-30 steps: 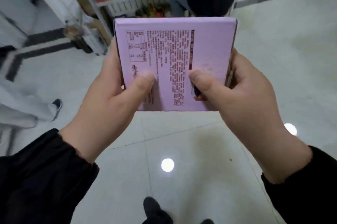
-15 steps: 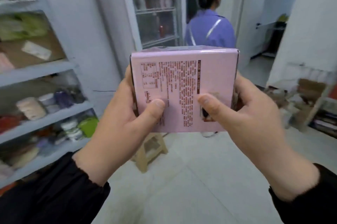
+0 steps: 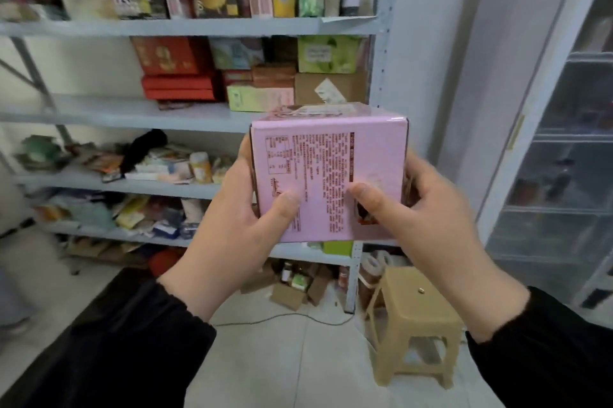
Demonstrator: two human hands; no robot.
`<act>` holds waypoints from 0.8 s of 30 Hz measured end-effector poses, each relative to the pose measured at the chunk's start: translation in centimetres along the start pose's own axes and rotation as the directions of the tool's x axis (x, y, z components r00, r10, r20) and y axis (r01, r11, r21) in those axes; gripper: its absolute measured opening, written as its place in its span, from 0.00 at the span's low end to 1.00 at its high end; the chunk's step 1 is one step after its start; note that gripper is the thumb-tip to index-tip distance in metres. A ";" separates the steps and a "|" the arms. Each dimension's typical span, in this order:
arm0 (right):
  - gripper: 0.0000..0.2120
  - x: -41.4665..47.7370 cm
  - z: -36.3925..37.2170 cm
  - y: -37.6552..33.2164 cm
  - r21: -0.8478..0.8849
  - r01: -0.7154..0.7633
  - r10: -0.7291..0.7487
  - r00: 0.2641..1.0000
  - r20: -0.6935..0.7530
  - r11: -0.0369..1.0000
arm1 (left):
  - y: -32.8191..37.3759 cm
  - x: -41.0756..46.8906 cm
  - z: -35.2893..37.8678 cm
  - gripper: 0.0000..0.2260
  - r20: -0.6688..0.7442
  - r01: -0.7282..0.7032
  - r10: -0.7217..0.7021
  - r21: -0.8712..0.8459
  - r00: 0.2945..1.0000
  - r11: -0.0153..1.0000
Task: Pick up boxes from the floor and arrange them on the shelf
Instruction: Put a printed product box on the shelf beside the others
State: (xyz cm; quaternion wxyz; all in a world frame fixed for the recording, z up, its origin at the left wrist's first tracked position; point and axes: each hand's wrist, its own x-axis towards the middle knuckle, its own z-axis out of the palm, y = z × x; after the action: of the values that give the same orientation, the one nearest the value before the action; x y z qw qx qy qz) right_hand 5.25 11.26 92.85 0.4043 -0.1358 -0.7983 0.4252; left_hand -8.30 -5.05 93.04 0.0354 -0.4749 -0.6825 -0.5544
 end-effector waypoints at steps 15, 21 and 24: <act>0.32 15.0 7.0 6.2 0.209 0.155 -0.203 0.950 0.236 0.966 | -5.8 7.6 -1.6 0.26 -0.249 0.130 -0.073 0.221 0.966 0.967; 0.30 18.7 10.6 7.8 0.224 0.145 -0.204 0.940 0.272 0.964 | -9.5 10.6 -3.0 0.26 -0.255 0.095 -0.042 0.202 0.966 0.975; 0.31 21.0 13.4 8.4 0.230 0.135 -0.195 0.945 0.261 0.964 | -12.8 13.0 -4.7 0.25 -0.241 0.067 -0.018 0.197 0.970 0.978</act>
State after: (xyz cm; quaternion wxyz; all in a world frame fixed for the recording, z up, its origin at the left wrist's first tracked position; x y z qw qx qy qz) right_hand -19.41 20.50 93.16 0.3330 0.0371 -0.8071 0.4862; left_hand -26.47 0.01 93.01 0.1535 -0.3842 -0.7366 -0.5351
